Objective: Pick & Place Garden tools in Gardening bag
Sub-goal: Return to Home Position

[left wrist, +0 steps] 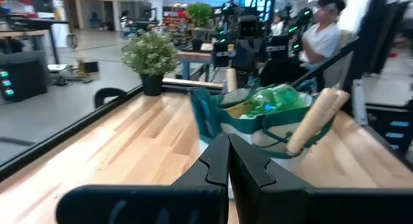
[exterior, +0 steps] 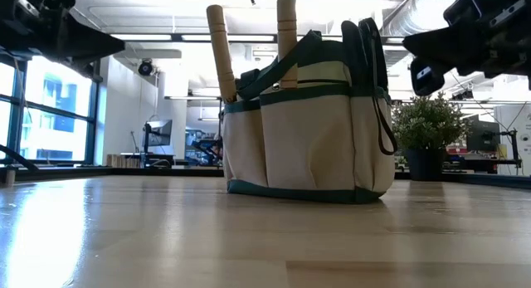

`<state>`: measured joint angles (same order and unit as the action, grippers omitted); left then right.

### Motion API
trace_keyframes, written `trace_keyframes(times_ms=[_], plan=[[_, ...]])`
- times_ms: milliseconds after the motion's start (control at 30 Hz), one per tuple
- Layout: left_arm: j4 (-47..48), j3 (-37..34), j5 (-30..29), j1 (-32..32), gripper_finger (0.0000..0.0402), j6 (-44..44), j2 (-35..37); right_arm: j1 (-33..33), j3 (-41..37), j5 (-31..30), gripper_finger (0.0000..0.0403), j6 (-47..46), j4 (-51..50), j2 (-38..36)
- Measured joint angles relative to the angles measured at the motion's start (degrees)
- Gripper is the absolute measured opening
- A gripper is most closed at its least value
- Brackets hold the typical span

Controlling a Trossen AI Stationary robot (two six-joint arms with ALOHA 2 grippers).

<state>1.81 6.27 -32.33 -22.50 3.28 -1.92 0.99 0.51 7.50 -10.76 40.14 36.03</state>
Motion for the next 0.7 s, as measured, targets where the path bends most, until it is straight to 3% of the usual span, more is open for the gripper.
trace_keyframes(times_ms=[133, 300, 433, 567, 700], plan=[[-2.6, -2.8, 3.7, 0.0, 0.0000, -0.1, 1.6, 1.6, 0.0, 0.3, 0.0003, -0.1, -0.6, -0.6], [-5.0, -4.9, 3.5, 0.0, 0.0000, 0.3, 1.6, 2.8, 0.0, 0.2, 0.0003, -1.0, -7.6, -3.5], [-5.1, -5.0, 3.6, 0.0, 0.0000, -0.5, 1.5, 2.8, 0.0, 0.1, 0.0004, 0.3, -11.5, -8.2], [-6.0, -5.1, 9.5, 0.0, 0.0000, -1.6, 1.6, 2.8, 0.0, 0.3, 0.0004, 1.6, -18.9, -13.9], [-6.0, -5.1, 9.5, 0.0, 0.0000, -1.5, 1.6, 2.8, -0.1, -0.1, 0.0004, 1.5, -25.9, -19.9]])
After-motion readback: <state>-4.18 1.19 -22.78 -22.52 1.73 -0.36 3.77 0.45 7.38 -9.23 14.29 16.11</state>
